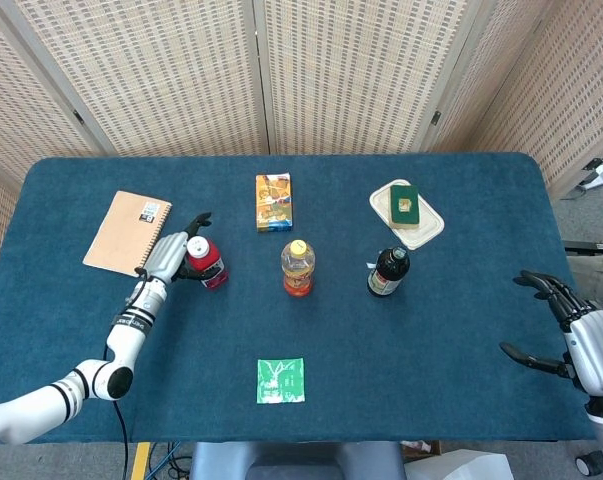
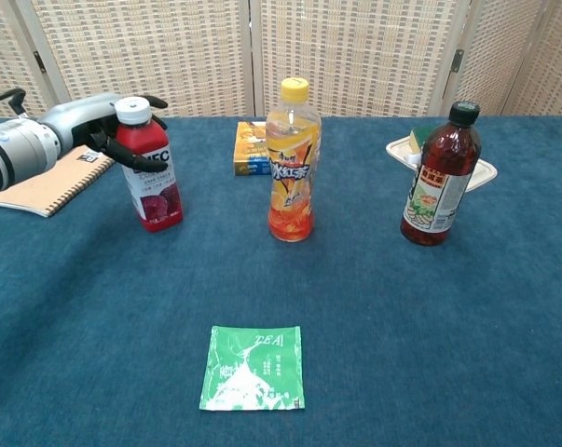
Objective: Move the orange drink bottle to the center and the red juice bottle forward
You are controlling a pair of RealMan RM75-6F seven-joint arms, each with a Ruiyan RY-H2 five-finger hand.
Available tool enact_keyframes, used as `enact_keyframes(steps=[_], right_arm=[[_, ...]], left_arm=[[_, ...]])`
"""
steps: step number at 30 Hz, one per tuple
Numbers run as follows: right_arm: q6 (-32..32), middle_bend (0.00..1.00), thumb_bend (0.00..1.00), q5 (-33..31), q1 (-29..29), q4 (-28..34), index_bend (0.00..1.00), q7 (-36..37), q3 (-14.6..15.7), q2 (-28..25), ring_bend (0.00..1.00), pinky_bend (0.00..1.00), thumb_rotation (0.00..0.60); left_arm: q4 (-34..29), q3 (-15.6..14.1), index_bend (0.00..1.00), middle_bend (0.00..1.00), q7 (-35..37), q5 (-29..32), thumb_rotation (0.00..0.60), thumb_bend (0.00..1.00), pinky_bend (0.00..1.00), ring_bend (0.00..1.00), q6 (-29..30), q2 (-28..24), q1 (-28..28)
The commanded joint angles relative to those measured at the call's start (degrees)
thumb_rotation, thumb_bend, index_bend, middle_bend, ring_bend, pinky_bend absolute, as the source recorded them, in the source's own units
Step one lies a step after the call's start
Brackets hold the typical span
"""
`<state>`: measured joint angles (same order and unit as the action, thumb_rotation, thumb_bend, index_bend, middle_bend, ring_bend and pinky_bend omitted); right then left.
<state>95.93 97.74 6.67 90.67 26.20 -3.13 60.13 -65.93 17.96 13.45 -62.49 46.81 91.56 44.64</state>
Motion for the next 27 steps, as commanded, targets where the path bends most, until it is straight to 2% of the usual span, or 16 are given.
enact_keyframes(steps=[1,11,27], right_arm=[[0.0,0.25,0.1,0.06,0.01,0.0,0.14,0.01,0.02,0.0,0.17,0.35,0.6],[0.93,0.25,0.1,1.13,-0.27,0.29,0.14,-0.11,0.31,-0.12,0.17,0.35,0.6],[1.49,0.25,0.1,2.46,-0.47,0.7,0.14,-1.12,0.89,-0.09,0.17,0.35,0.6]], left_arm=[[-1.48,0.29,0.0,0.07,-1.26,0.95,0.6,0.17,0.45,0.26,-0.07,-0.84,0.0],[-10.23,0.8,0.0,0.04,-4.77,4.31,0.6,0.17,0.45,0.24,1.34,-6.02,-1.78],[-18.82,0.39,0.0,0.02,-7.22,6.04,0.6,0.17,0.45,0.23,4.17,-12.42,-4.56]])
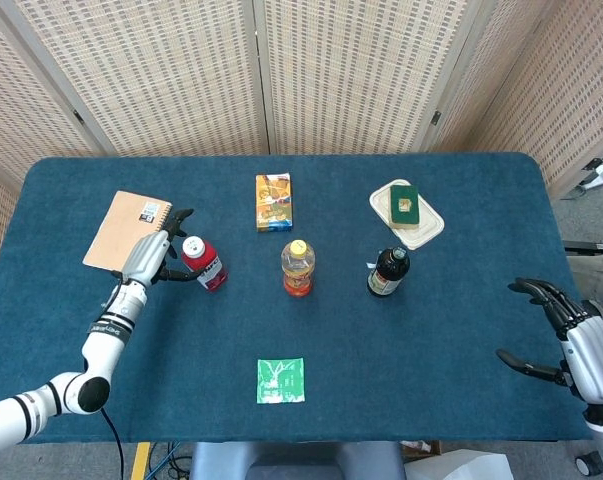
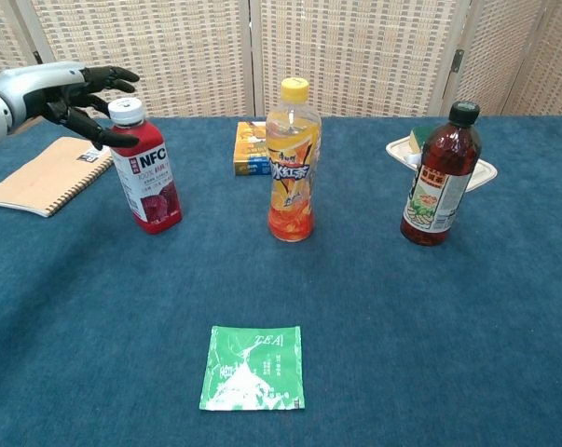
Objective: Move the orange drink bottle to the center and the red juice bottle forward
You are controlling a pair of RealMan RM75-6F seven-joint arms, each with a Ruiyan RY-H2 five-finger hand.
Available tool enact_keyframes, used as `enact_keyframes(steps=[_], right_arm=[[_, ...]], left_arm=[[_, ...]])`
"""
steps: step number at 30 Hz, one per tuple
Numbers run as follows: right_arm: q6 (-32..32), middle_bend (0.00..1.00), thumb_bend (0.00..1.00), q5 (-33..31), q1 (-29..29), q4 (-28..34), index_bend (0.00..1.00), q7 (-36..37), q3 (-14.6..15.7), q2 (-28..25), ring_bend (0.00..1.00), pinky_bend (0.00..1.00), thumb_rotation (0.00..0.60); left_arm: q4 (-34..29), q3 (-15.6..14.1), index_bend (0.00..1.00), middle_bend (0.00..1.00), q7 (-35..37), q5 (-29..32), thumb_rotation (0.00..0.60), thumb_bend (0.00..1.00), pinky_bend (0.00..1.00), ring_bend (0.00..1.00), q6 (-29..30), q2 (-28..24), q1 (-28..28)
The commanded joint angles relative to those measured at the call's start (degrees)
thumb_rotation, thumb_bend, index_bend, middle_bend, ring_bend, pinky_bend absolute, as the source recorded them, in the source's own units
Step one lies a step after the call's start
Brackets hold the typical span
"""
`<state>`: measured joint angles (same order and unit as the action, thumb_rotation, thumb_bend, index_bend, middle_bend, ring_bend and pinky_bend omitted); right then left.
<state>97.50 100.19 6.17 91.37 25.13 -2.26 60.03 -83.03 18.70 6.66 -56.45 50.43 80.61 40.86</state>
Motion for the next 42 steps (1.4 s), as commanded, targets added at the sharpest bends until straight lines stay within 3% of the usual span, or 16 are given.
enact_keyframes(steps=[1,10,26,34,42], right_arm=[[-0.18,0.25,0.1,0.02,0.09,0.0,0.14,-0.15,0.05,0.02,0.17,0.35,0.6],[-0.35,0.25,0.1,-0.11,-0.11,0.5,0.14,-1.28,0.26,-0.43,0.17,0.35,0.6],[-5.68,0.26,0.1,-3.6,-0.28,3.94,0.15,-7.18,1.23,-3.52,0.17,0.35,0.6],[-7.78,0.26,0.1,-4.59,-0.22,5.53,0.15,-9.11,1.63,-4.57,0.17,0.35,0.6],[-8.5,0.26,0.1,-5.39,-0.38,5.88,0.15,-9.21,1.6,-5.02,0.17,0.35,0.6]], left_arm=[[-2.74,-0.44,0.0,0.02,-0.71,-0.19,0.6,0.17,0.45,0.23,1.16,-2.24,-1.18],[-11.1,-2.29,0.0,0.0,-3.51,-4.27,0.6,0.17,0.45,0.22,7.42,-8.64,-5.24],[-19.33,-11.87,0.04,0.0,-8.61,-18.58,0.6,0.17,0.45,0.17,26.86,-18.3,-20.11],[-20.25,-15.92,0.13,0.0,-14.97,-25.08,0.6,0.17,0.41,0.15,36.81,-18.33,-27.06],[-18.87,-17.94,0.15,0.02,-15.66,-28.88,0.6,0.17,0.39,0.15,41.5,-16.37,-31.36]])
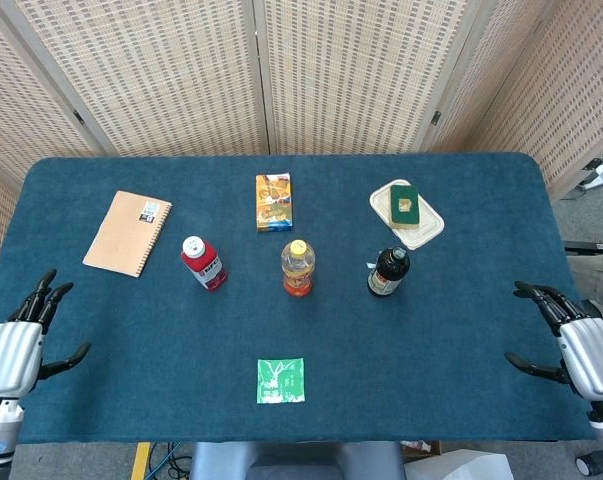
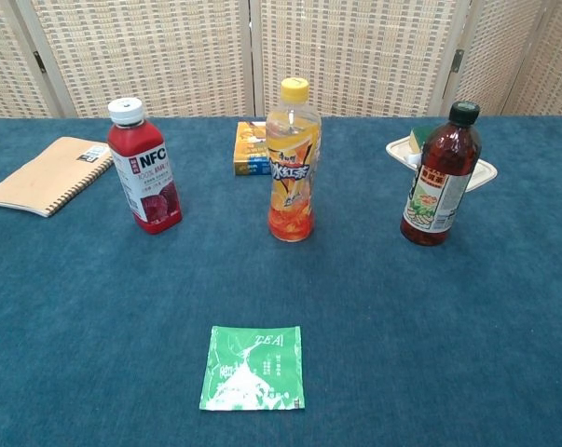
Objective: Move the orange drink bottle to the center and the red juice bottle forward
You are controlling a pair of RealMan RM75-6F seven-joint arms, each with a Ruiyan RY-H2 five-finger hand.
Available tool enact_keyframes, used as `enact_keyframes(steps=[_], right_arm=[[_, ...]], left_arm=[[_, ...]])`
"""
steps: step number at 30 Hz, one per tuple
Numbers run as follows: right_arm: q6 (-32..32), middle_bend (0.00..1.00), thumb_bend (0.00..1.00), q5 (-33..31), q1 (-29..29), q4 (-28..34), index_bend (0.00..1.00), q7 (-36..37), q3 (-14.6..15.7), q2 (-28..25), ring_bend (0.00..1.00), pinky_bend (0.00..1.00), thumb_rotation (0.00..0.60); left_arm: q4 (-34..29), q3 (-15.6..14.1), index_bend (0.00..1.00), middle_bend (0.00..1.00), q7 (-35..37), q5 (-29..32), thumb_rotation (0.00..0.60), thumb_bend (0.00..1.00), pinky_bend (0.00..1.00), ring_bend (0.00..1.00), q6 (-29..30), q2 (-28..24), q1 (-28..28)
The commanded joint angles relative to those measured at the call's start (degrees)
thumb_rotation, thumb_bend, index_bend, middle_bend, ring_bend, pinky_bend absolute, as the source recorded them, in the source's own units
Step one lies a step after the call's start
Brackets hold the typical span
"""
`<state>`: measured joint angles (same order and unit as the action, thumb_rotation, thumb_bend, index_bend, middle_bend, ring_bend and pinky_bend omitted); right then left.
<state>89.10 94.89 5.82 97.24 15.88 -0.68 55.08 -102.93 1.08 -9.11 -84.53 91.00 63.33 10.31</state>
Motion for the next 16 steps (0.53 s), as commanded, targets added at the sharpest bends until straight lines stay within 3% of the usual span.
enact_keyframes(steps=[1,16], right_arm=[[-0.23,0.26,0.1,-0.19,-0.06,0.05,0.15,0.1,0.05,-0.17,0.17,0.35,0.6],[3.03,0.26,0.1,2.72,-1.5,0.98,0.15,3.41,0.72,-2.1,0.17,0.35,0.6]], left_arm=[[1.74,-0.29,0.15,0.03,0.23,-0.87,0.6,0.17,0.39,0.15,0.93,1.33,-1.01],[3.86,0.25,0.15,0.03,-0.86,-2.23,0.6,0.17,0.39,0.15,-0.96,3.21,-1.49]])
